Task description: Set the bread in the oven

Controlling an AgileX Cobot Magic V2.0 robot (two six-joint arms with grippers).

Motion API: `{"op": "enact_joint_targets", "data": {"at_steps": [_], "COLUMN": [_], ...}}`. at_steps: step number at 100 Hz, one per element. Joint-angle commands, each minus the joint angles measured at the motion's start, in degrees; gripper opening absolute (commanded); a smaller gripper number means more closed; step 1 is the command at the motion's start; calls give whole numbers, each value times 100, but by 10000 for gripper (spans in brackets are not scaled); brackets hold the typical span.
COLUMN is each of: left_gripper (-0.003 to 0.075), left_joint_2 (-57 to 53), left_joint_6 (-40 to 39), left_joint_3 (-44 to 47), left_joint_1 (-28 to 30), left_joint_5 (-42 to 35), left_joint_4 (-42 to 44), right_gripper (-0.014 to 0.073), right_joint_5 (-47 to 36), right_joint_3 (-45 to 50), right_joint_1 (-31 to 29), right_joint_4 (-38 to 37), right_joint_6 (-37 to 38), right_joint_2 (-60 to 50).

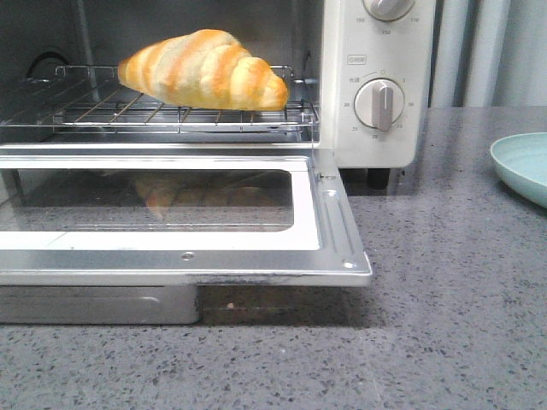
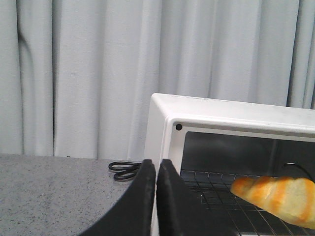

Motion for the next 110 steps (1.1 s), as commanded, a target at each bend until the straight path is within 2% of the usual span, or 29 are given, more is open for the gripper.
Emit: {"op": "enact_joint_targets", "data": {"at_steps": [1,13,27,110], "left_gripper": [-21,-21,-21,-21], "left_joint_2": [-128,-128,-128,-128], "left_joint_6": [-12,-12,-12,-12], "left_joint_3": [-146,-146,-146,-146], "left_joint_1": [-47,-47,-47,-47], "left_joint_5": [-305,-305,-305,-305], "left_joint_4": [-106,-106,-106,-106], "right_gripper": [-74,-74,-74,-74], "right_joint_5": [-511,-469,397,365], "right_joint_3": [-34,234,221,221], "right_joint_1": [-38,-38,-38,-38], "right_joint_4": [-87,-122,-86,-86], "right_joint_6": [-235,-206,-205,-205], "right_joint_2": [-127,-127,-127,-127]}}
